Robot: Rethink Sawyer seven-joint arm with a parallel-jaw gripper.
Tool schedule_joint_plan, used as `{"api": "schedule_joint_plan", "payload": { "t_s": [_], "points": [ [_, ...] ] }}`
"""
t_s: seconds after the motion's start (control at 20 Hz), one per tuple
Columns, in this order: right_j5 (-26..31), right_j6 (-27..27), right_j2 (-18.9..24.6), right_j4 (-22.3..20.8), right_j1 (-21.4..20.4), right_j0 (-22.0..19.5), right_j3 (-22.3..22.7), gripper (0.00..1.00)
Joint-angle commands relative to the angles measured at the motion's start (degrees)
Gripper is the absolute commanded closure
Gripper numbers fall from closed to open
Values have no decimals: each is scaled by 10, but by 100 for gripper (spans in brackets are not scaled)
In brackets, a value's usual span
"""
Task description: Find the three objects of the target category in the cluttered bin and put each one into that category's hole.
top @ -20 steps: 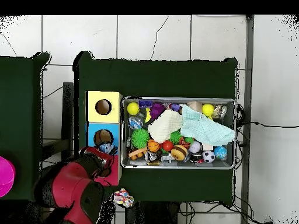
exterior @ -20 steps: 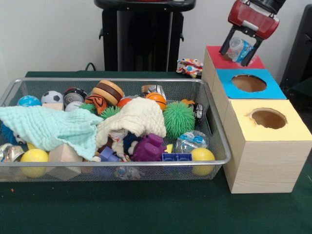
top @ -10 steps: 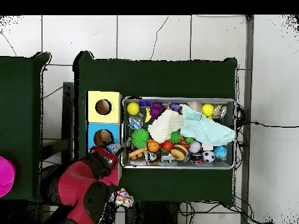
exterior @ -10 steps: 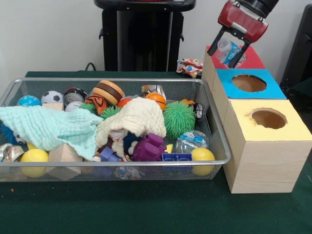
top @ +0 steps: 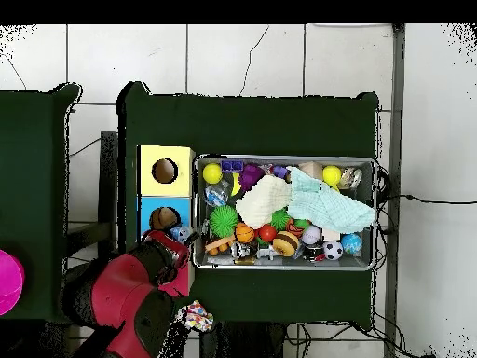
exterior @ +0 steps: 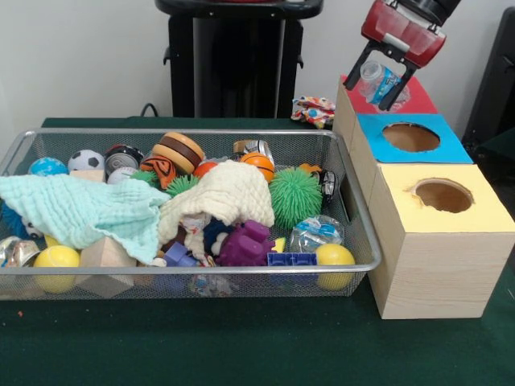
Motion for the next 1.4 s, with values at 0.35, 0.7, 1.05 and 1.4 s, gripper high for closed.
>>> {"api": "schedule_joint_plan", "payload": {
  "t_s": [0.35, 0.7, 1.05, 1.4],
  "points": [
    [-7, 186, 13, 89, 61, 17, -50, 0],
    [-21, 204, -15, 139, 123, 46, -57, 0],
    [-13, 202, -31, 178, 147, 61, -58, 0],
    [1, 203, -45, 212, 167, 73, -65, 0]
  ]
}}
